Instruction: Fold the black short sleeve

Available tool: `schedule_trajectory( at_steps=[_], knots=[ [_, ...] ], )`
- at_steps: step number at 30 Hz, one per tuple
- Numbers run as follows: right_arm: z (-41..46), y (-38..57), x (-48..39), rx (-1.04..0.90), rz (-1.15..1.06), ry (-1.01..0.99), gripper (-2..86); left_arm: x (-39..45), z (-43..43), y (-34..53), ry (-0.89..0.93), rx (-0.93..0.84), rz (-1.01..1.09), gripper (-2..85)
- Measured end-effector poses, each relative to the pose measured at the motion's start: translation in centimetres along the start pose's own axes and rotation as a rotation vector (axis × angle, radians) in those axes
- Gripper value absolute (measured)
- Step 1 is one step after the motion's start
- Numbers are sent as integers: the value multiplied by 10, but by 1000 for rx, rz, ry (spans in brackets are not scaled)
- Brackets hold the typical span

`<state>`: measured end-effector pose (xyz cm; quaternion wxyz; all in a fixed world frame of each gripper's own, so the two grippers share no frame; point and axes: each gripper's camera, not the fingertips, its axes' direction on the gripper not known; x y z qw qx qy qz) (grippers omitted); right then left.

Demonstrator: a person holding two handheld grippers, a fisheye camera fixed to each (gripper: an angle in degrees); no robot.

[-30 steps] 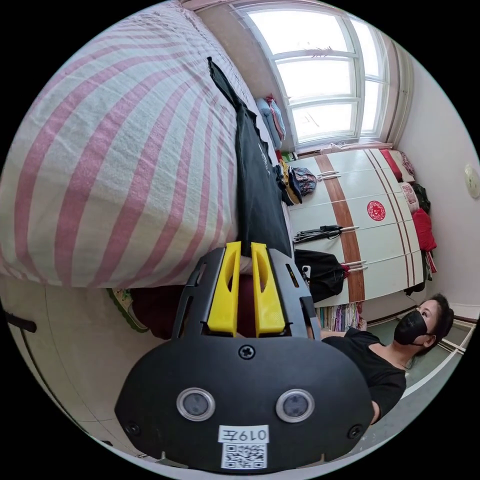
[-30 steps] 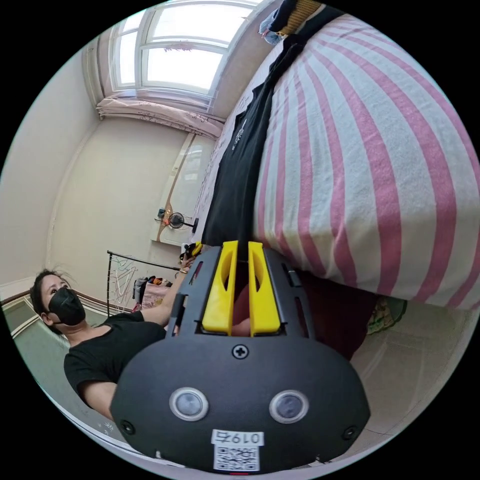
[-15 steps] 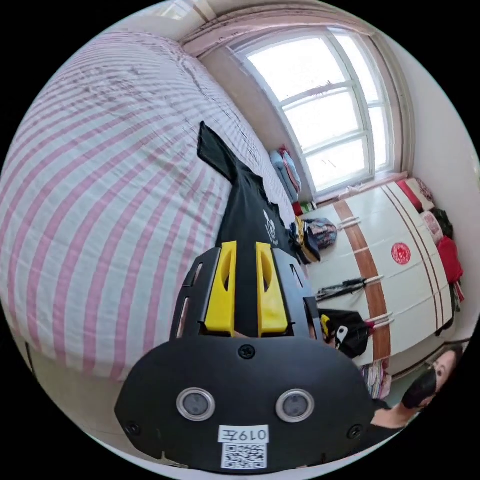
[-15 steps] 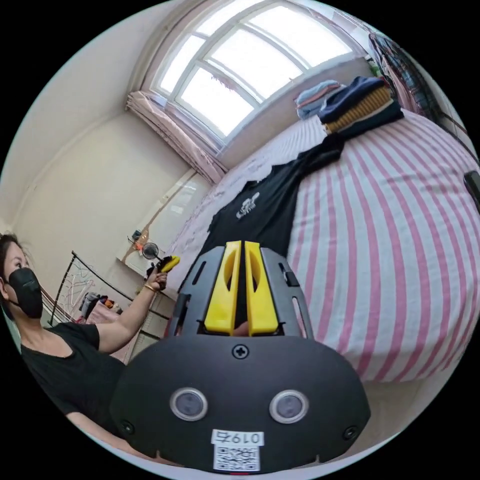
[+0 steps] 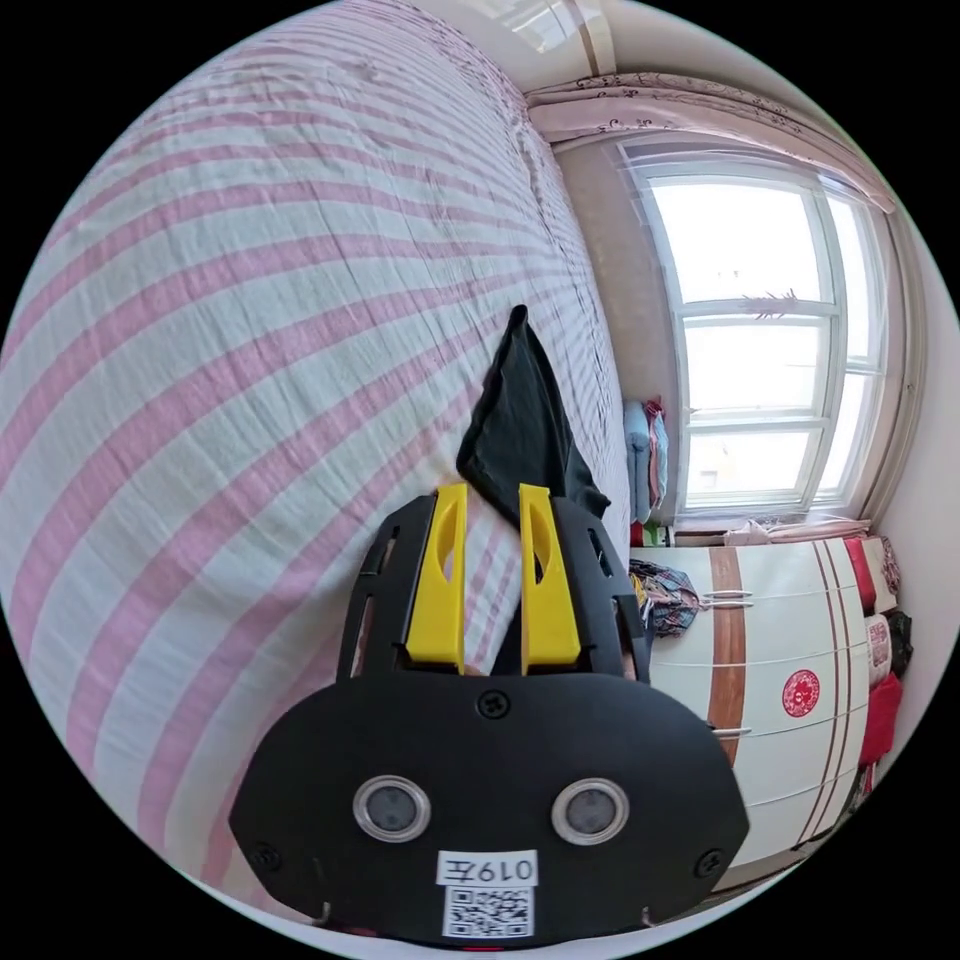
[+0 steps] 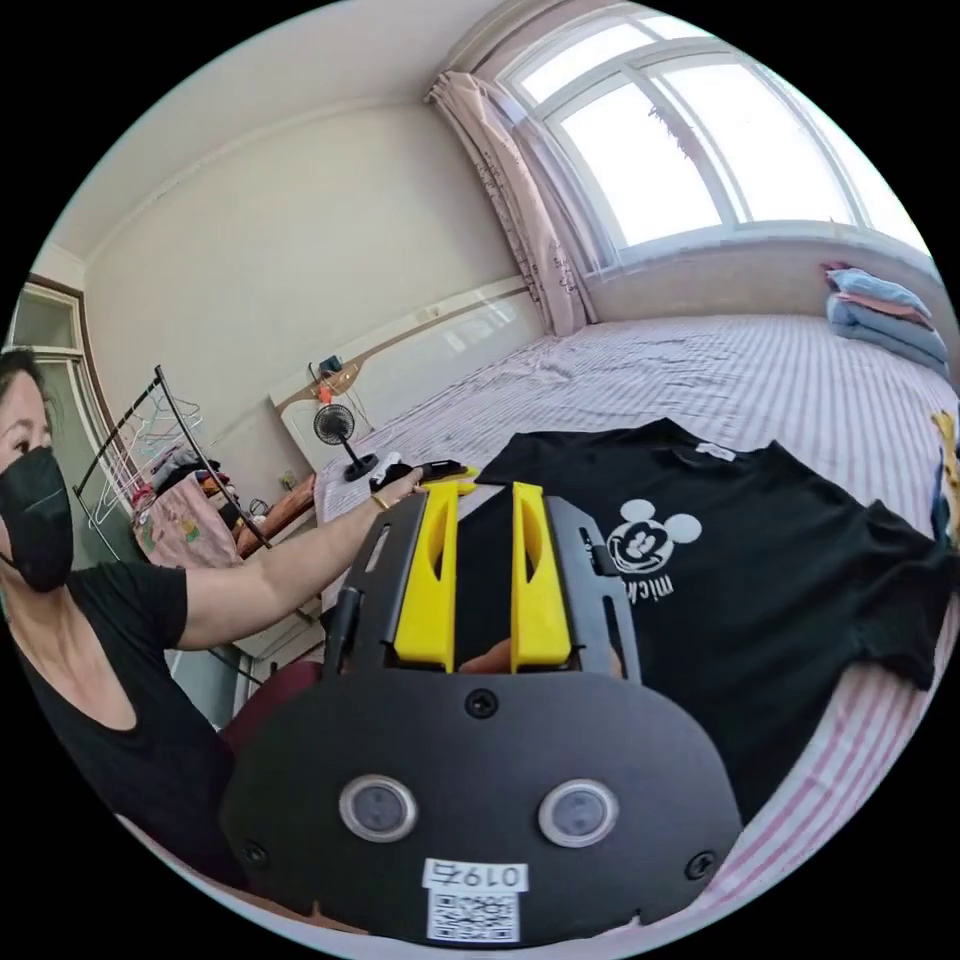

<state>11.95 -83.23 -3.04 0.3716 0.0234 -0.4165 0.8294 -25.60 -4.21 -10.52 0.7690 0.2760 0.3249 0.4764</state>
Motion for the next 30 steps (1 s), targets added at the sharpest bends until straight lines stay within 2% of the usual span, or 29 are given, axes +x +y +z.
schedule_trajectory(
  at_steps=[6, 13, 18, 20, 24, 30],
  knots=[
    [142, -105, -7, -78, -61, 22, 72, -17, 13, -21, 72, 4, 16, 48],
    [334, -251, 2, -357, -153, 135, 121, -41, 14, -26, 144, -15, 112, 27],
    [437, -315, -19, -465, -228, 217, 99, -65, 9, -28, 247, -27, 88, 23],
    [483, -333, -30, -581, -298, 272, 99, -72, 8, -29, 279, -31, 73, 22],
    [513, -355, -37, -625, -348, 388, 91, -74, 3, -27, 245, -22, 89, 22],
    [518, -381, -32, -666, -285, 315, 50, -86, -3, -25, 275, -14, 75, 22]
  ],
)
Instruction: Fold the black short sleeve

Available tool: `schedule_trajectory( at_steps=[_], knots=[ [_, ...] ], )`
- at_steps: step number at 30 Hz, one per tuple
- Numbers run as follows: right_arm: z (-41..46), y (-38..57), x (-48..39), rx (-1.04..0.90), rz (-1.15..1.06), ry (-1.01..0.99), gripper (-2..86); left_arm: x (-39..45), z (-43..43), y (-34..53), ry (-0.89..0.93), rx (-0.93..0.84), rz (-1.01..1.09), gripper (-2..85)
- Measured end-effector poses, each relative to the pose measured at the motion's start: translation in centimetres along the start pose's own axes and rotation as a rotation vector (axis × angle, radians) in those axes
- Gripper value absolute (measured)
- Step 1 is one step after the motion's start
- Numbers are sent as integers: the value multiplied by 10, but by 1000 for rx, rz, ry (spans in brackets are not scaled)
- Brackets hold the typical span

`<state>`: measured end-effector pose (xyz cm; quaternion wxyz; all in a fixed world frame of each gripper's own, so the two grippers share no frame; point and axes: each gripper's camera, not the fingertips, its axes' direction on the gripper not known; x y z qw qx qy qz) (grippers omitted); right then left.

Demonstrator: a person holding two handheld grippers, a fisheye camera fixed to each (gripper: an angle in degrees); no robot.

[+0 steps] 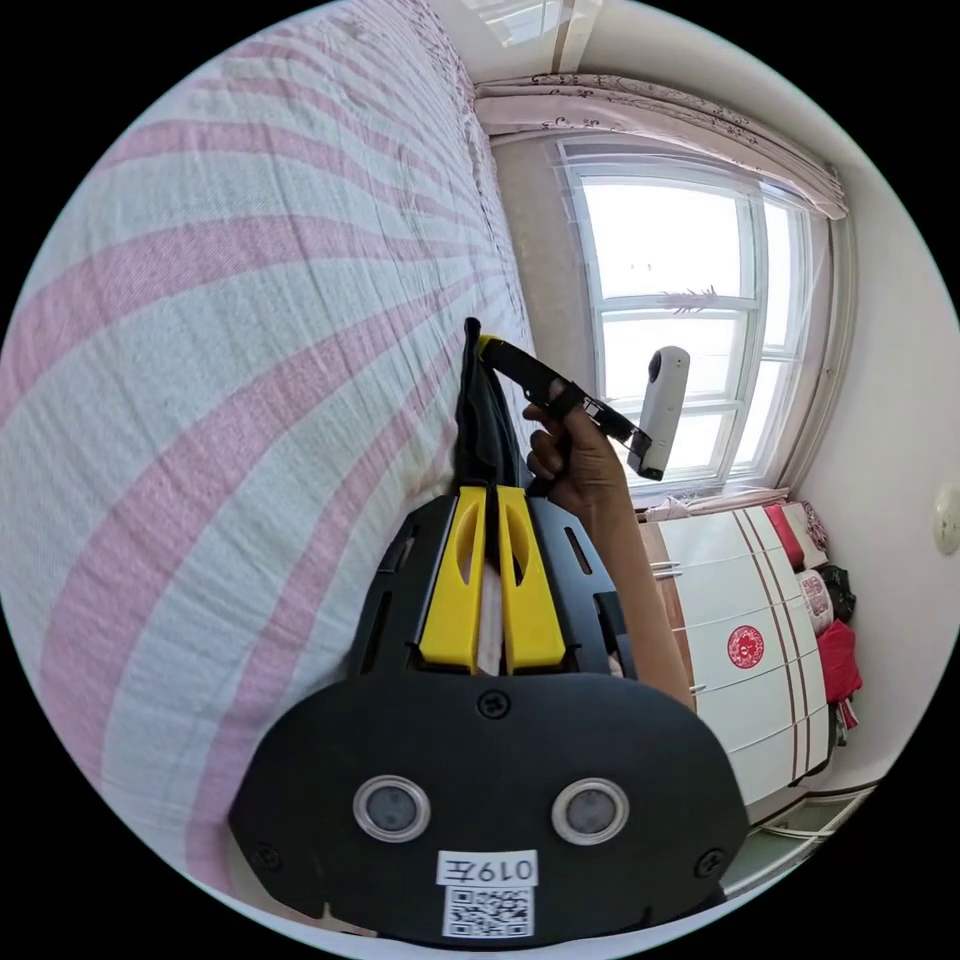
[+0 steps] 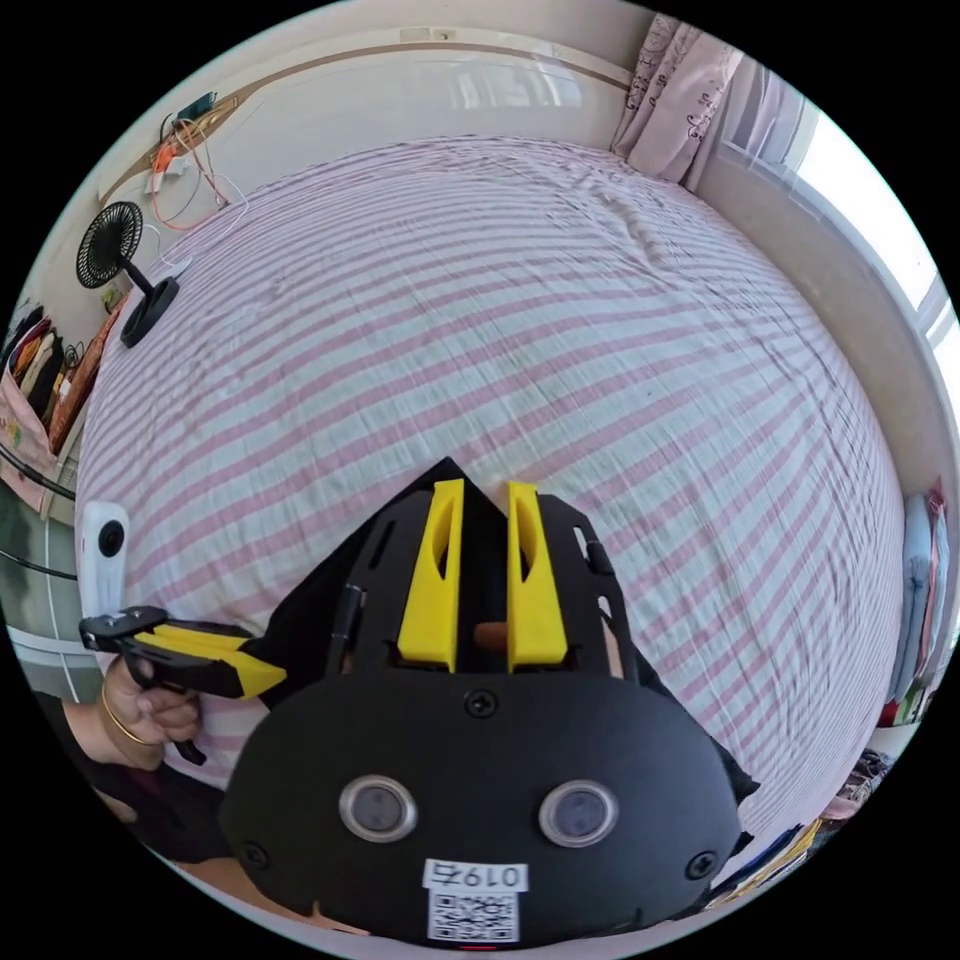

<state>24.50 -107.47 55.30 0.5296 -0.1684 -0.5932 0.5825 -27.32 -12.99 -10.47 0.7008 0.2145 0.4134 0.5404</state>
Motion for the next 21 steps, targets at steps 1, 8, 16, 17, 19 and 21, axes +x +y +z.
schedule_trajectory(
  at_steps=[1, 8, 16, 17, 19, 21],
  knots=[
    [-6, -1, 4, 8, 17, -20, 18, -1, -1, 0, 2, 2, -1, 22],
    [-49, -9, 1, 81, -21, 10, -4, -7, -9, 4, 14, 15, -1, 22],
    [-73, -28, 7, 24, -62, -91, 117, -12, -14, 6, 1, 16, 1, 21],
    [-75, -30, 5, 24, -72, -64, 118, -12, -14, 7, -1, 17, 2, 21],
    [-77, -34, 6, 9, -80, -60, 115, -13, -15, 7, -2, 16, 2, 20],
    [-76, -36, 8, -28, -81, -71, 114, -14, -16, 8, -2, 17, 1, 19]
  ],
)
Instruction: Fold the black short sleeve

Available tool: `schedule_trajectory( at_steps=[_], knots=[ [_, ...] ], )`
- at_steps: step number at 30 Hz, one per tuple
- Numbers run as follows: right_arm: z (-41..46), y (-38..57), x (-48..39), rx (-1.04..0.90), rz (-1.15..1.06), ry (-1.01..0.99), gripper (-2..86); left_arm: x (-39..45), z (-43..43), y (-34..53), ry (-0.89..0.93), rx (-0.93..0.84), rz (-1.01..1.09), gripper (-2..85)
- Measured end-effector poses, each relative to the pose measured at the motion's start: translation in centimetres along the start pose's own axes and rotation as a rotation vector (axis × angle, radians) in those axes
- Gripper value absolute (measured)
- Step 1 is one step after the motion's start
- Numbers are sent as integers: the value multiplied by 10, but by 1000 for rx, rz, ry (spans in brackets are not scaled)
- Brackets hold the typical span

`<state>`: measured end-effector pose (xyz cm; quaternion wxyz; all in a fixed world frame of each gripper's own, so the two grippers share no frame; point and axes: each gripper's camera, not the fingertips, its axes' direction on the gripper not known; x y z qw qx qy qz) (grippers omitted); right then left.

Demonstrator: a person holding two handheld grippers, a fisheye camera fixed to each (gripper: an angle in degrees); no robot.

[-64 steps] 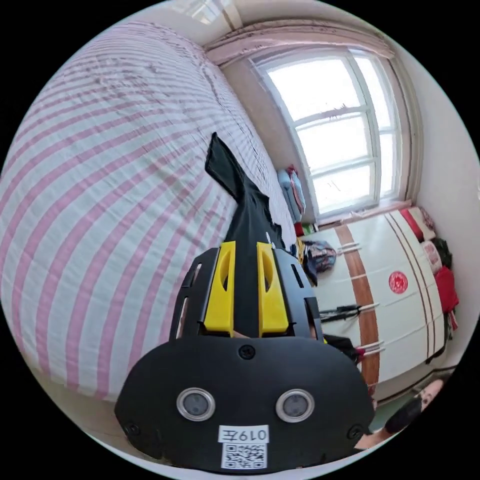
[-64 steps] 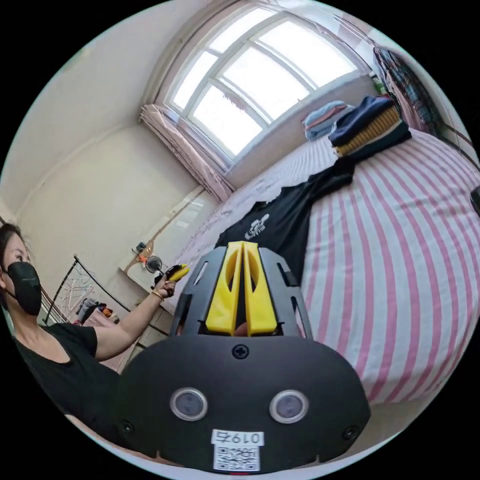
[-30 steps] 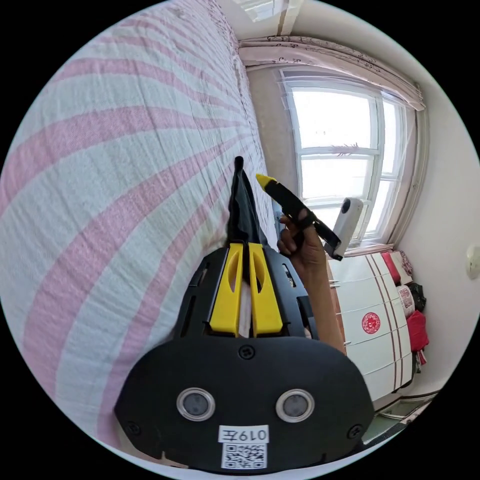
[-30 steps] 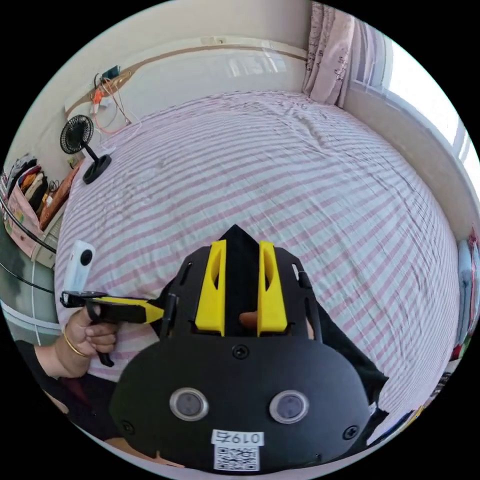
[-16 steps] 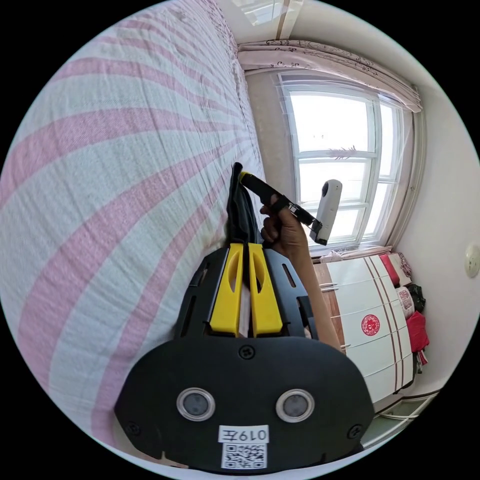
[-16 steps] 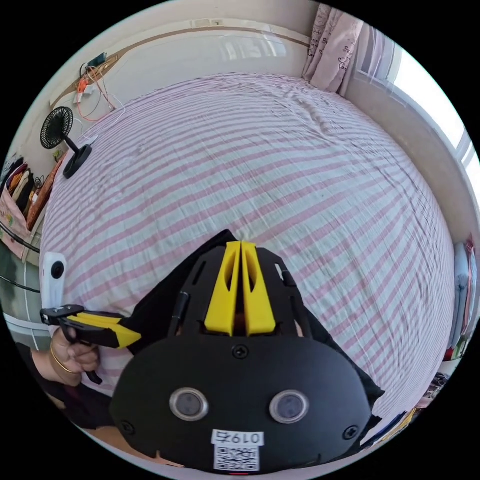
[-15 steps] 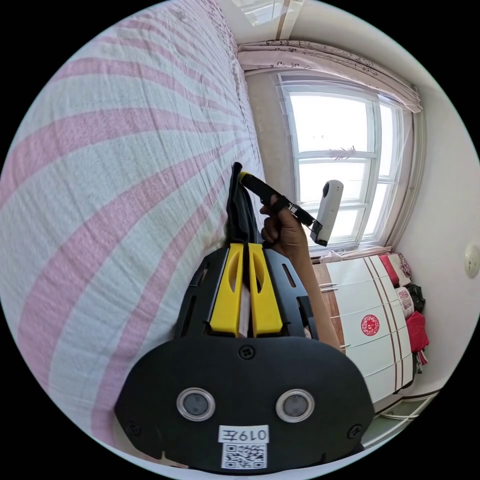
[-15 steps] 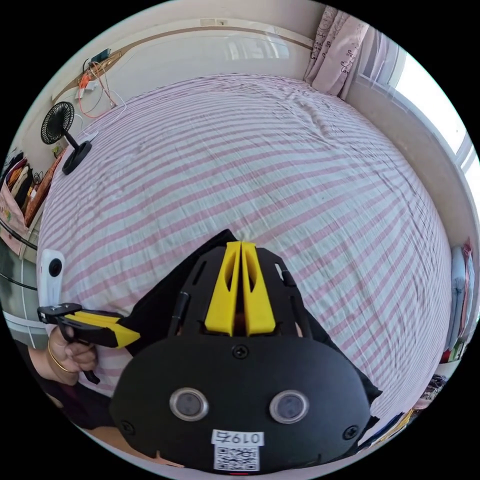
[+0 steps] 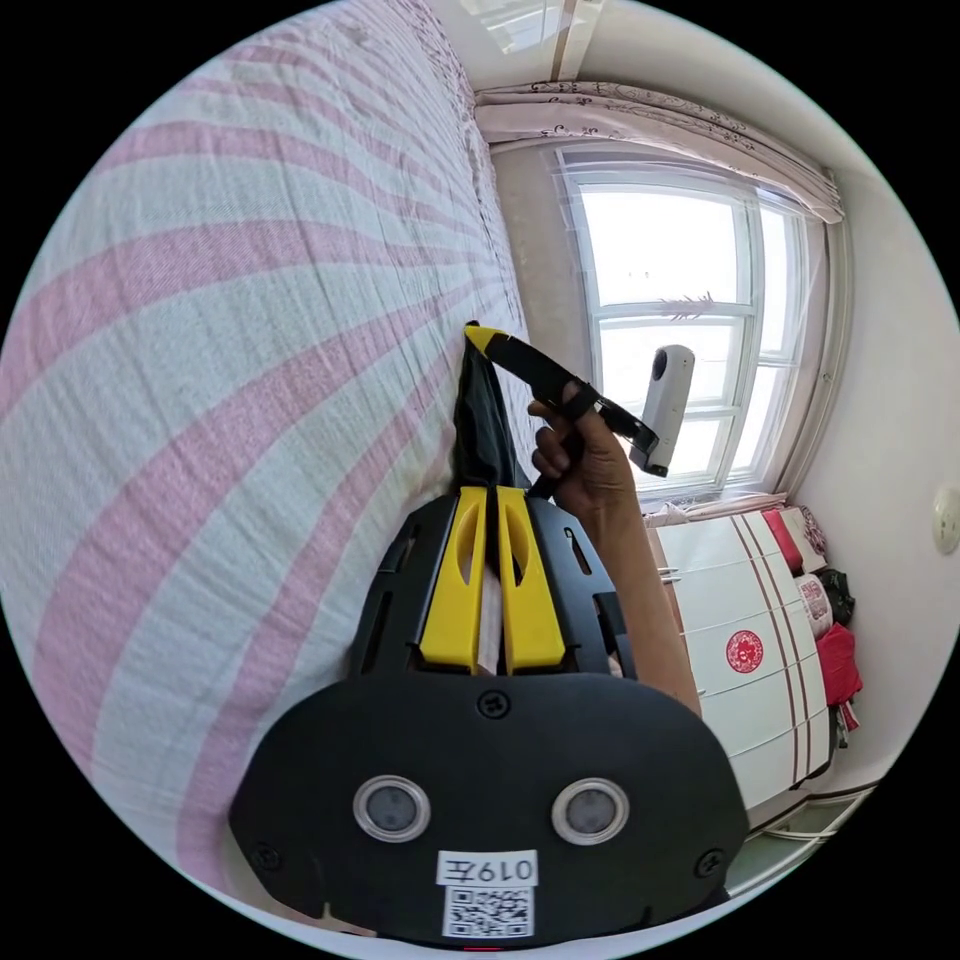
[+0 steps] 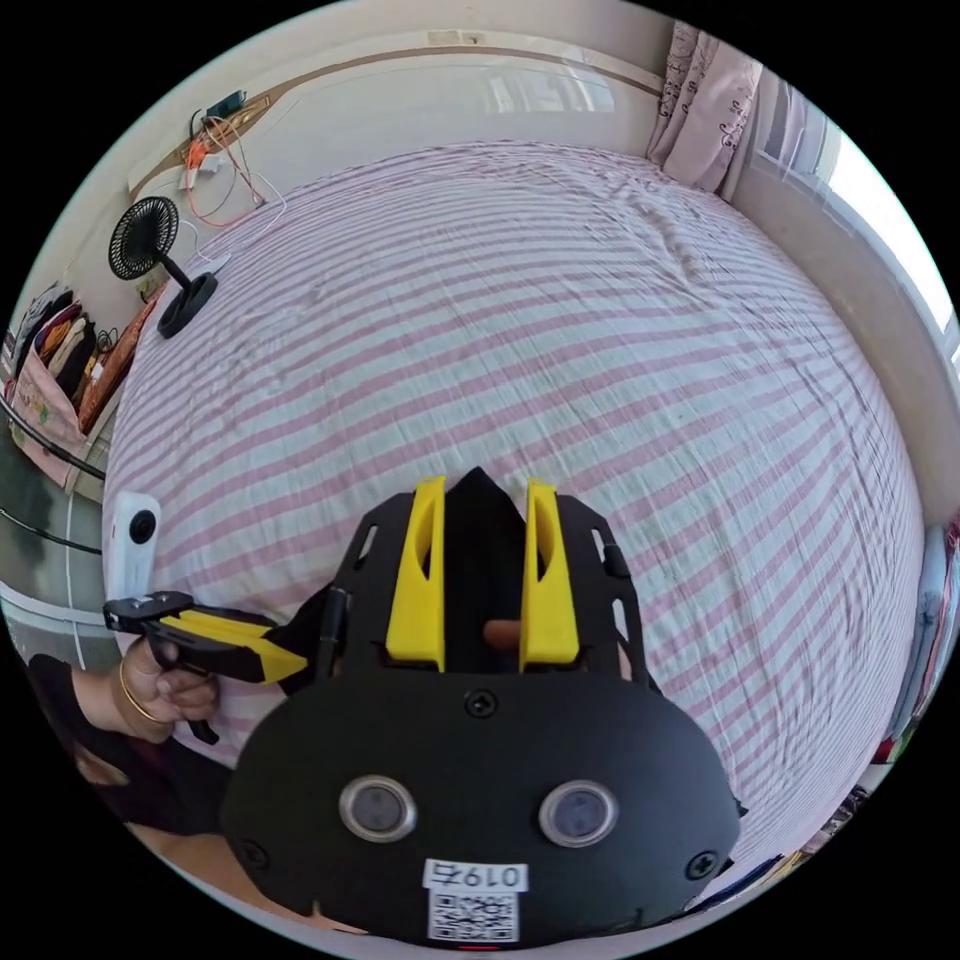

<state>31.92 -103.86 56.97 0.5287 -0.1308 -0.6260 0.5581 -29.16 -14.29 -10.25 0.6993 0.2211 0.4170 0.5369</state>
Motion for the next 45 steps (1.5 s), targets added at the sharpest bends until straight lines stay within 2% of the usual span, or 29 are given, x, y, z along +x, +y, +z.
schedule_trajectory(
  at_steps=[3, 5, 11, 16, 28, 33, 37, 40, 42, 45],
  knots=[
    [-5, 3, 4, -6, 19, 0, 77, -1, -1, 1, 1, 4, -1, 18],
    [-10, 7, 4, 5, 12, 19, 8, -3, -2, 2, 7, 5, -3, 17],
    [-30, 11, -1, 52, 3, 49, -9, 0, -7, 5, -5, 32, 10, 15],
    [-50, 9, -12, 152, 12, 86, -10, 4, -22, 1, -15, 88, 28, 14],
    [-49, -14, -53, 245, -26, 179, -6, -2, -54, -2, -85, 212, 1, 16],
    [-26, -11, -46, 173, -22, 155, 15, 4, -45, -3, -151, 187, 32, 19],
    [-28, -15, -40, 124, -19, 159, 97, 4, -44, -5, -142, 164, 34, 17],
    [-52, -15, -33, 178, -17, 149, 127, 3, -47, -5, -119, 158, 26, 18],
    [-69, -10, -21, 218, 0, 126, 126, 6, -46, -4, -128, 150, 39, 18],
    [-79, 0, 10, 141, 55, 138, 95, 8, -44, -3, -135, 144, 44, 18]
  ],
)
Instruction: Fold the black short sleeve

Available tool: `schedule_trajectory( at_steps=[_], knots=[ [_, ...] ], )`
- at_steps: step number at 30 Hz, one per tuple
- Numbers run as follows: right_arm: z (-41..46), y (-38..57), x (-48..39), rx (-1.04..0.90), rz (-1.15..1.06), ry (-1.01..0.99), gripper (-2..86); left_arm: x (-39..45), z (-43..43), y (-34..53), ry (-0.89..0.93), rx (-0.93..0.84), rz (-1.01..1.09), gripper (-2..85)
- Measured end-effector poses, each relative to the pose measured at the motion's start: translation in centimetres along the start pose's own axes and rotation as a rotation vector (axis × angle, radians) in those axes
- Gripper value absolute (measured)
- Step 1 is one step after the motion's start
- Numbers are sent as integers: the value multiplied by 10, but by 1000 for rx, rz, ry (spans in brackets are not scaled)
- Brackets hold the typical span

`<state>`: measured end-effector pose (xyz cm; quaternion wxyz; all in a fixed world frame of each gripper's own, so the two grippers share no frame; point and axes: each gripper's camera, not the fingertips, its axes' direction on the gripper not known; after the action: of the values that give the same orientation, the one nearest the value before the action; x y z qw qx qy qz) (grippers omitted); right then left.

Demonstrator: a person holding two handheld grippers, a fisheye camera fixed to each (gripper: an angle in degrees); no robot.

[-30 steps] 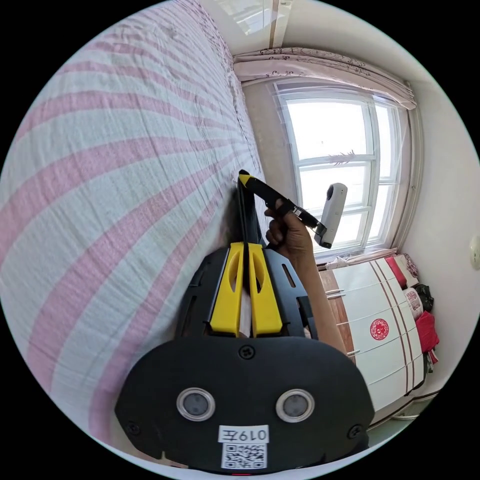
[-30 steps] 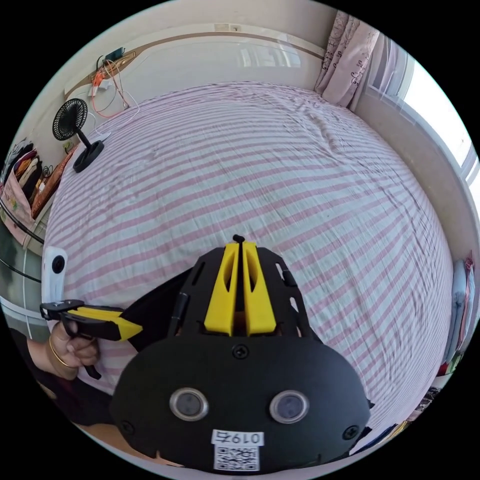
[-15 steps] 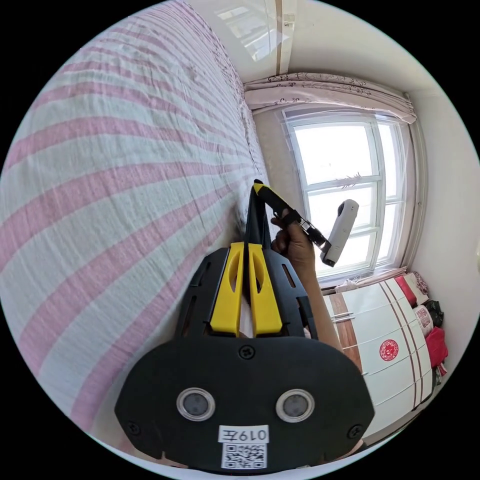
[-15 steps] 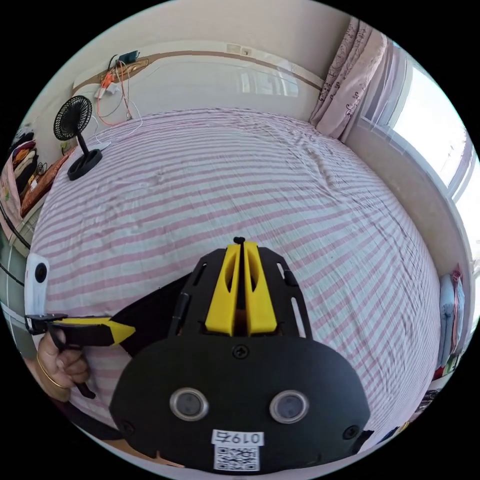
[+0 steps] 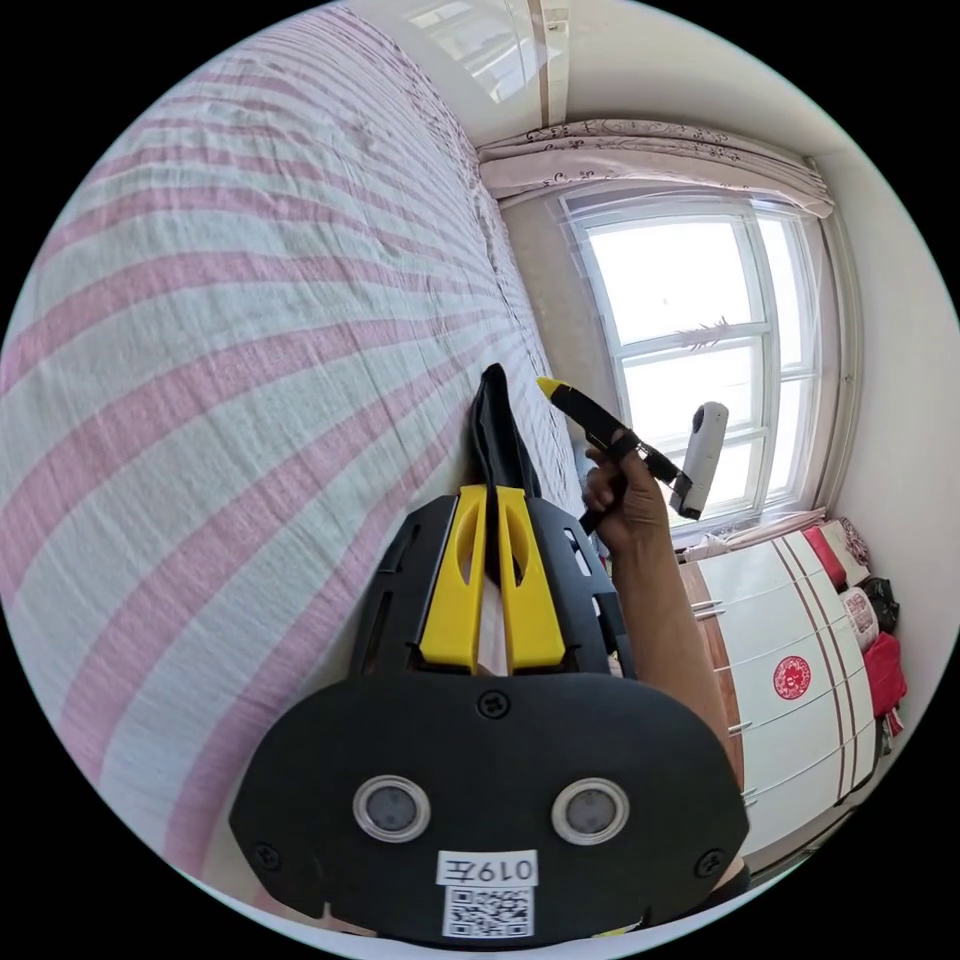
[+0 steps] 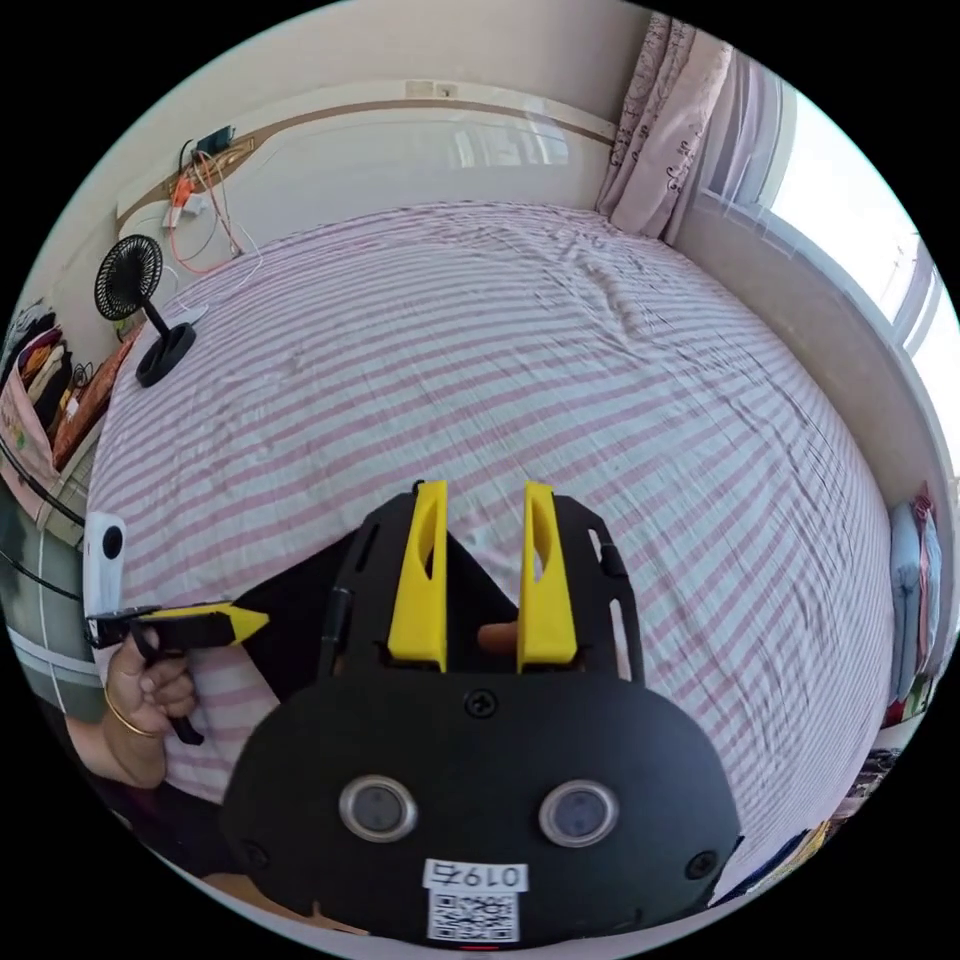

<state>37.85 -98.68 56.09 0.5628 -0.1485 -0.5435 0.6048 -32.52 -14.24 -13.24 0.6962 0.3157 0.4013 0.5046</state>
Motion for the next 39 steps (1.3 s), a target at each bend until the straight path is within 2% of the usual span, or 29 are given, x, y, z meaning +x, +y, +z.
schedule_trajectory(
  at_steps=[4, 8, 12, 14, 17, 19, 22, 25, 30, 34, 39],
  knots=[
    [14, 33, 43, -167, 7, -33, 78, 2, 2, 1, -3, 2, -1, 18],
    [19, 59, 75, -123, 85, -149, 82, 6, 4, 2, -11, 3, 4, 19],
    [38, 65, 72, -164, 53, -171, 64, 10, 6, 3, -15, 1, 6, 19],
    [37, 67, 68, -129, 25, -135, 5, 12, 7, 4, -19, 2, 8, 19],
    [36, 69, 67, -68, 26, -77, -5, 16, 9, 5, -26, -2, 13, 17],
    [40, 71, 64, -42, 24, -50, -6, 19, 12, 6, -34, -4, 17, 17],
    [67, 74, 53, -104, 6, -30, 4, 20, 14, 7, -33, -7, 9, 17],
    [71, 79, 52, -70, 42, 20, 46, 22, 16, 8, -25, -7, 2, 18],
    [63, 99, 82, 0, 141, -109, 52, 28, 20, 12, -14, -7, -6, 19],
    [85, 124, 103, -84, 179, -242, 62, 33, 23, 15, -8, -7, -9, 19],
    [109, 142, 90, -80, 129, -188, 8, 44, 28, 22, -28, -21, 2, 18]
  ],
)
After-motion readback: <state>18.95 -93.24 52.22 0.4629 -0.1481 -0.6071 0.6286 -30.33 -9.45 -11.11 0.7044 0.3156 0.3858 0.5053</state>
